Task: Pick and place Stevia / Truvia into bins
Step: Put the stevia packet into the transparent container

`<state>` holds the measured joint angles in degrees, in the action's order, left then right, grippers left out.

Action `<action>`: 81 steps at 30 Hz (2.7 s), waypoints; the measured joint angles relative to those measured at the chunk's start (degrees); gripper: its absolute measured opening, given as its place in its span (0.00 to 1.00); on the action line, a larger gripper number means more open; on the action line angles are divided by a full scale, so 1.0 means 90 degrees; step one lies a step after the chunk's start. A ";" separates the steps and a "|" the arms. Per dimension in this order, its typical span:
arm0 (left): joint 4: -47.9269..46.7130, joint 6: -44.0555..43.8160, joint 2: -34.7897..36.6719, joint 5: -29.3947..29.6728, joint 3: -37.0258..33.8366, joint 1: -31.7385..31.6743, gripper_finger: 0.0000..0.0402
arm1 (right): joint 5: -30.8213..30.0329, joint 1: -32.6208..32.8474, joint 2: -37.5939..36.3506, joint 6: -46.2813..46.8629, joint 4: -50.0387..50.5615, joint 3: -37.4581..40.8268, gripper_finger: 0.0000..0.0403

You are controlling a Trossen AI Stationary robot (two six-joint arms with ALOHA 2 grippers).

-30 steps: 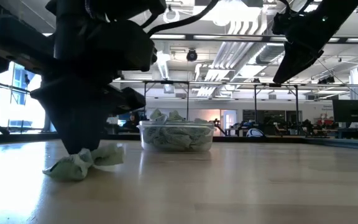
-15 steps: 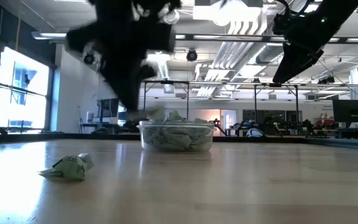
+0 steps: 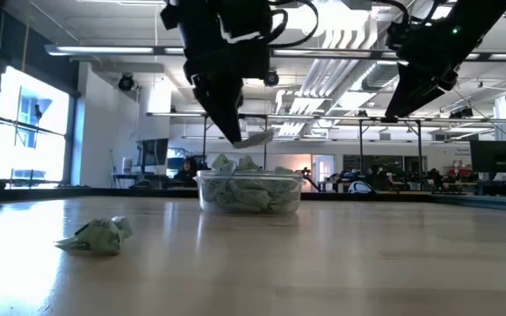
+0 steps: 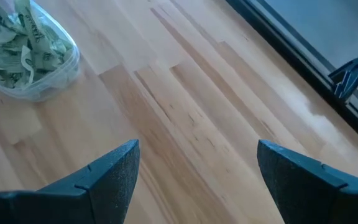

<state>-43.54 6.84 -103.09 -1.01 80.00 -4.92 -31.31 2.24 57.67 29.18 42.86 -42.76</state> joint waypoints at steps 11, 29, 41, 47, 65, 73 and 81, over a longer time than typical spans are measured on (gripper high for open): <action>-0.0709 -0.0999 -0.0023 -0.0139 0.0247 0.0144 0.45 | 0.0022 0.0000 0.0001 0.0420 0.0064 0.0000 0.78; 0.2099 0.0065 0.0667 -0.0996 -0.1796 0.3219 0.38 | 0.0992 0.0005 0.0361 -0.0793 -0.1015 0.0000 0.78; 0.2697 -0.0125 -0.0224 -0.0809 -0.1784 0.3300 0.51 | 0.1182 0.0007 0.0476 -0.0744 -0.1017 0.0000 0.78; 0.2631 -0.0121 -0.0577 -0.0822 -0.1779 0.3297 0.53 | 0.1150 0.0007 0.0476 -0.0744 -0.0972 0.0000 0.78; 0.0070 0.0112 -0.0360 -0.0077 -0.0485 0.2022 0.10 | 0.0644 0.0005 0.0421 -0.0661 -0.0377 -0.0511 0.78; 0.0030 0.0720 -0.0145 0.0058 0.0294 0.0611 0.08 | -0.0189 0.0002 0.0415 -0.0967 0.0285 -0.1314 0.78; 0.0391 0.0211 -0.0331 -0.0507 0.0315 -0.0446 0.09 | -0.0328 0.0002 0.0418 -0.0749 0.0629 -0.1392 0.78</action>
<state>-40.02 8.74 -106.08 -5.57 82.83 -8.93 -34.26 2.26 61.43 22.44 48.51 -55.29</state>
